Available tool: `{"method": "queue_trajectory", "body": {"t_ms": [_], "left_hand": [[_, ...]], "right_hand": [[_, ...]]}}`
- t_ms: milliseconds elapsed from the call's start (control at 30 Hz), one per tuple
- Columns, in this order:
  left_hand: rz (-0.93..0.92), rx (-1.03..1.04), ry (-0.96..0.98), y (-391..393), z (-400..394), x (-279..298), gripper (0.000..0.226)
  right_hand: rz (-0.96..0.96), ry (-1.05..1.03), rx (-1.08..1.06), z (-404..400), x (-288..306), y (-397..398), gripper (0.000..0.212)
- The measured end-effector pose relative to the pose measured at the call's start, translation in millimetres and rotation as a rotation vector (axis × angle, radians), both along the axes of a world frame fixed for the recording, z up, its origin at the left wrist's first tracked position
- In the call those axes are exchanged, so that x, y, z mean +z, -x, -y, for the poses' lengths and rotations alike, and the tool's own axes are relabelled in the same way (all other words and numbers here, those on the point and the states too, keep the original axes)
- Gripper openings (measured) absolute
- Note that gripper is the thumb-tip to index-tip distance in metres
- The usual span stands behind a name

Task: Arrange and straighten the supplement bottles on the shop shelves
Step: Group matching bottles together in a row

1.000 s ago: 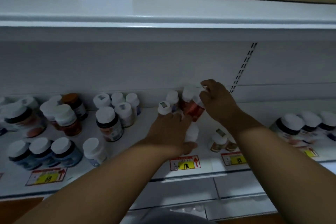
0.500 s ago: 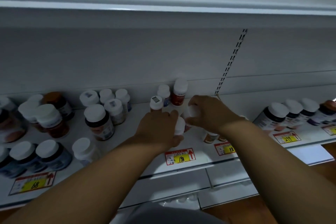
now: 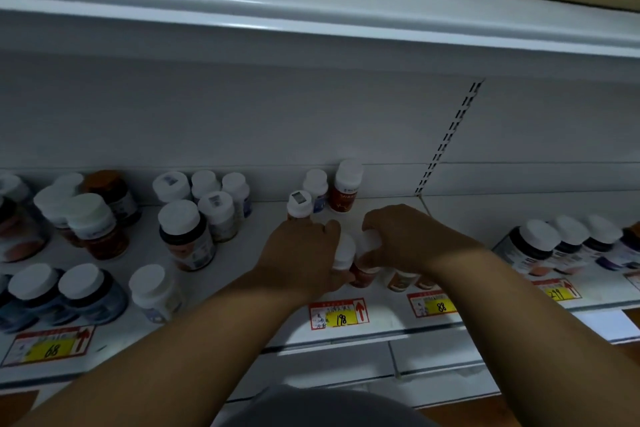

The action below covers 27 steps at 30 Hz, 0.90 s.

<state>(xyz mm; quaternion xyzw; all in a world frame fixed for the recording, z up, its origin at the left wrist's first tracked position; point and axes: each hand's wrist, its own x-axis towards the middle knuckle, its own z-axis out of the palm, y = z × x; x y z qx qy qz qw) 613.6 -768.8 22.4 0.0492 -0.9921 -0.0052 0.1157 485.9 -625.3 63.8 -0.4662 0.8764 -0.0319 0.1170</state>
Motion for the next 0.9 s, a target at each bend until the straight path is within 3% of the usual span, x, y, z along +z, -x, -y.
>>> {"method": "queue_trajectory", "body": {"t_ms": [133,200,300,400,467,633,767,900], "left_hand": [[0.036,0.008,-0.097,0.3,2.2,5.6,0.066],[0.045,-0.01,-0.095,-0.6,2.9,6.6,0.067],[0.076,-0.001,-0.049,-0.7,2.3,3.6,0.073],[0.084,0.018,-0.017,-1.2,-1.5,1.8,0.085],[0.057,0.033,-0.023,-3.7,-2.9,2.7,0.091],[0.063,0.035,-0.026,-11.5,-4.9,3.6,0.089],[-0.039,0.041,-0.022,-19.2,-6.0,14.7,0.081],[-0.336,-0.126,-0.079,-22.4,-17.5,22.7,0.046]], "right_hand": [[0.126,-0.083,0.044,3.0,17.2,10.6,0.069],[0.217,-0.059,0.067,13.6,32.8,21.5,0.061],[0.153,0.091,0.085,49.2,39.2,36.0,0.03],[0.133,0.142,0.133,89.6,21.7,29.8,0.038],[0.097,0.06,0.222,109.4,5.7,23.4,0.041],[0.031,-0.016,0.321,124.4,-11.2,22.0,0.027],[0.142,0.229,0.207,102.9,-0.3,33.2,0.031],[0.126,0.514,-0.006,45.5,17.3,45.0,0.031]]}}
